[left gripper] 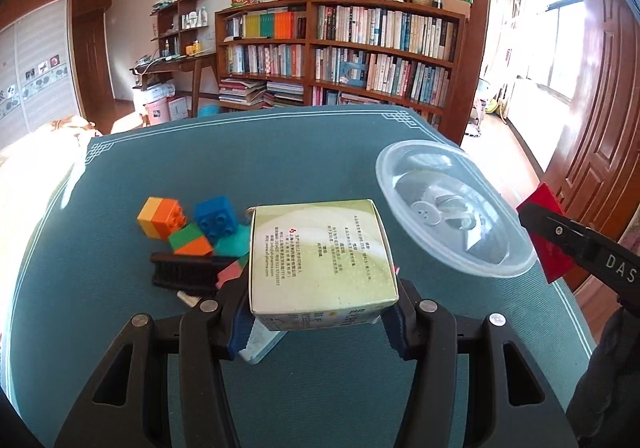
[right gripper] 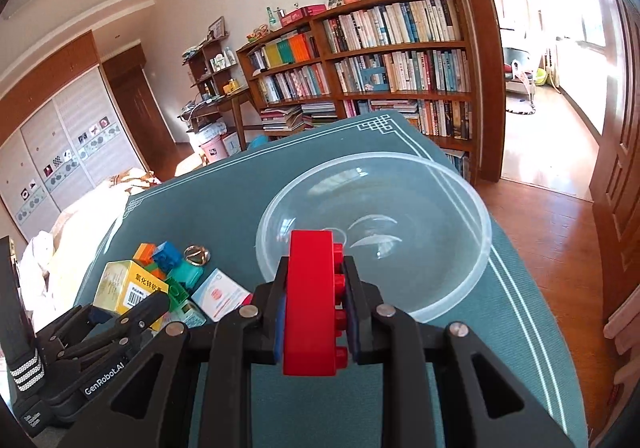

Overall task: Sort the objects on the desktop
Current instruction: 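Carry both items over the clear bowl and open both tools to drop them, then withdraw both open tools from the bowl back over the table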

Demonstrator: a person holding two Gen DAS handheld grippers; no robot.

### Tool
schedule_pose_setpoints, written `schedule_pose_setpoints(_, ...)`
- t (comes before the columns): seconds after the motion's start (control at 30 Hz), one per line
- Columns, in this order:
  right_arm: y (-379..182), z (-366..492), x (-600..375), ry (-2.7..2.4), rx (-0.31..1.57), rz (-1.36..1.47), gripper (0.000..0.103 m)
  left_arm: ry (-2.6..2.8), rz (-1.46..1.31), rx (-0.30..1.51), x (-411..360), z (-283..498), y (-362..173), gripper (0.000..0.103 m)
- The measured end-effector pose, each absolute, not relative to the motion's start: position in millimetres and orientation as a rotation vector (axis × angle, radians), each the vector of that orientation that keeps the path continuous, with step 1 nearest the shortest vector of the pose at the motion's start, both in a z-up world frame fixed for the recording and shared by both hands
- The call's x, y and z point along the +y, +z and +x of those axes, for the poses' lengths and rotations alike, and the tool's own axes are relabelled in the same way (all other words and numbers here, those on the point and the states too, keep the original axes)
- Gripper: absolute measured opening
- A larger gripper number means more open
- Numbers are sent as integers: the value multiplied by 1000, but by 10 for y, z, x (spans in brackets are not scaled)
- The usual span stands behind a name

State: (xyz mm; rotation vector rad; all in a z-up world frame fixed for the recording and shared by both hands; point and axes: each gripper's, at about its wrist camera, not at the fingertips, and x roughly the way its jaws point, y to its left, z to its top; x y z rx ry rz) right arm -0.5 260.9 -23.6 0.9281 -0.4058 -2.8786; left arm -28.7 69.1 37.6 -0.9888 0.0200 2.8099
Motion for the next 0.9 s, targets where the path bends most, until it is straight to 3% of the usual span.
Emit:
schedule_pose_setpoints(0.27, -216, -324, 2959, -2927, -458, 937, 26, 2701, -951, 16, 1252, -706, 498, 57)
schedule_pose_setpoints(0.53, -485, -427, 3209, -2946, -594, 1009, 29, 2593, -1014, -122, 1487, -1021, 454, 59)
schedule_pose_setpoints(0.67, -475, -374, 3268, -2977, -633, 976, 40, 2571, -1028, -146, 1552, -1043, 412, 59)
schedule_pose_setpoints(0.73, -466, -346, 3274, -2997, -634, 953, 50, 2578, -1009, -115, 1588, -994, 409, 59)
schedule_pose_setpoints(0.8, -474, -303, 3256, -3019, -625, 932, 66, 2597, -977, -69, 1605, -934, 414, 59)
schedule_pose_setpoints(0.9, -456, -254, 3196, -3062, -573, 903, 68, 2660, -925, 3, 1589, -829, 444, 59)
